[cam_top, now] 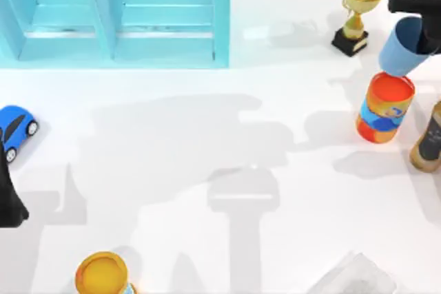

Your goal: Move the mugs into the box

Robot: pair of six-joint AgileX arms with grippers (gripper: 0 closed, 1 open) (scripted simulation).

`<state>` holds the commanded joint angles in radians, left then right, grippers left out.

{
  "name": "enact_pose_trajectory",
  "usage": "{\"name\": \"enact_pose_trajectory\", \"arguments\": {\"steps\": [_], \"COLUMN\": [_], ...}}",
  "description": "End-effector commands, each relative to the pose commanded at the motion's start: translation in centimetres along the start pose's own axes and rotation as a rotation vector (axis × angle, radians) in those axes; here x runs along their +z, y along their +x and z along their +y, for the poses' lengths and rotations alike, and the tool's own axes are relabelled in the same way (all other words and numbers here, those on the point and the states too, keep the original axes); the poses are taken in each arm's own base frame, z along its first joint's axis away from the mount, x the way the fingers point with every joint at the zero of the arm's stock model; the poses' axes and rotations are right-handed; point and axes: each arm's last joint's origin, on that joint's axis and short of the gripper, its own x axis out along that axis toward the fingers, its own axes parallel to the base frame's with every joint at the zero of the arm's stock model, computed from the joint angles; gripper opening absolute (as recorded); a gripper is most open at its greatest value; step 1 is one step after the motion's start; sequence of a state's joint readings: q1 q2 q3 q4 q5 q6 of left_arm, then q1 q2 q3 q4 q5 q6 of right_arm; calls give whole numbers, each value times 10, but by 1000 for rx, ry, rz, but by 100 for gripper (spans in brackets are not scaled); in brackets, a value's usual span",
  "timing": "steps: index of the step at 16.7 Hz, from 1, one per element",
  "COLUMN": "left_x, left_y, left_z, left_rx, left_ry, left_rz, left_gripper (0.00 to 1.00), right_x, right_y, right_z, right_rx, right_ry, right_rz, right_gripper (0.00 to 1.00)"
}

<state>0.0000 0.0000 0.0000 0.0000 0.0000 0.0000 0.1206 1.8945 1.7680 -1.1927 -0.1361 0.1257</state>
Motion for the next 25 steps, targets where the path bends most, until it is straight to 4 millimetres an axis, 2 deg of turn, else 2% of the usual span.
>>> {"name": "enact_pose_trajectory", "arguments": {"steps": [2,5,7,9,11,18,20,25], "left_x": [0,0,0,0,0,0,0,0], "left_y": [0,0,0,0,0,0,0,0], "left_z": [0,0,0,0,0,0,0,0], "left_rx": [0,0,0,0,0,0,0,0], "left_ry": [0,0,0,0,0,0,0,0], "left_rz": [0,0,0,0,0,0,0,0], "left_gripper": [100,100,100,100,100,100,100,100], "right_x": [3,-14,-35,-54,-64,-66,-67,-79], "right_y": [-17,-34,-42,-48,-50,-48,-36,9], "right_z": [-63,-154,-195,-222,-235,-235,-235,-237], "right_rx": [-29,-98,-127,-139,-140,-143,-147,-140], "right_ry": [-11,-7,9,25,32,31,30,33], "right_rz": [-29,19,92,164,212,210,204,218], "right_gripper": [0,0,0,0,0,0,0,0]}}
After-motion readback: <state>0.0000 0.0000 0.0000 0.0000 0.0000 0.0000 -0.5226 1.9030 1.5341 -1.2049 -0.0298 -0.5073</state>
